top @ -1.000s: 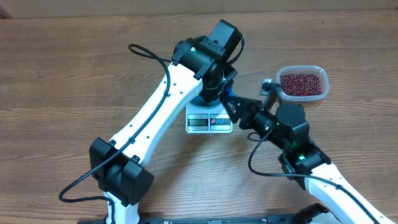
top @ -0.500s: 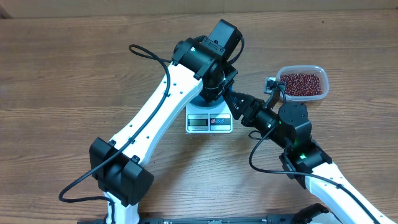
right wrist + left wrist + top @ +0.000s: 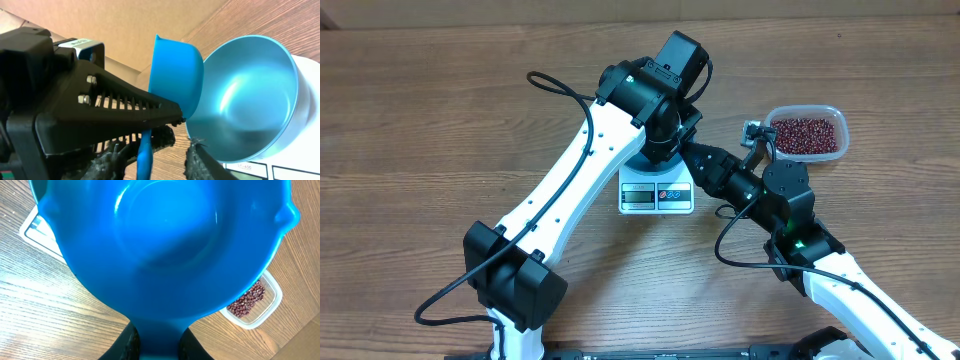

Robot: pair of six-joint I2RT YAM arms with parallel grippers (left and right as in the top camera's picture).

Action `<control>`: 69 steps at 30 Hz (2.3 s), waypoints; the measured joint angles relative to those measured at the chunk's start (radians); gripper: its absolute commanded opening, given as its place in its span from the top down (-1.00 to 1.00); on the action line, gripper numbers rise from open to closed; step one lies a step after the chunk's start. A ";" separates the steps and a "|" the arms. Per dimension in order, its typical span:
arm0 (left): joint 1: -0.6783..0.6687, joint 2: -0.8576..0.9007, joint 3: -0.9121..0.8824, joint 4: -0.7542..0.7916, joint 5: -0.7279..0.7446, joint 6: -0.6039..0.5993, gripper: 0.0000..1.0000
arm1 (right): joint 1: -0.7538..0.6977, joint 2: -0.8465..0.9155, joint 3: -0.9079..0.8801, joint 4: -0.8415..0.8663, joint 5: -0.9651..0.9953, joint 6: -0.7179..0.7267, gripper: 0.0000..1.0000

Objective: Scoop item into bowl and weigh 150g on scale
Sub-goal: 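Reach the right gripper to the scoop handle beside the left gripper, then grasp the scoop with the right gripper, release left, carry toward beans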

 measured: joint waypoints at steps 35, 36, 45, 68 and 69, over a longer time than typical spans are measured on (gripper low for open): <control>0.023 -0.130 0.103 0.075 -0.002 0.520 -0.99 | -0.163 -0.098 0.015 -0.102 -0.167 -0.035 0.93; 0.018 -0.187 0.113 0.068 -0.039 0.595 -0.99 | -0.174 -0.117 0.029 -0.151 -0.171 -0.050 0.93; 0.010 -0.325 0.142 -0.042 -0.162 0.872 -0.99 | -0.207 -0.214 0.399 -0.915 -0.050 -0.317 0.93; 0.010 -0.169 0.102 -0.214 -0.169 0.932 0.91 | -0.221 -0.340 0.563 -1.356 0.356 -0.469 0.93; 0.010 -0.169 0.090 -0.232 -0.168 0.929 0.91 | -0.235 -0.340 0.563 -1.361 0.362 -0.472 0.93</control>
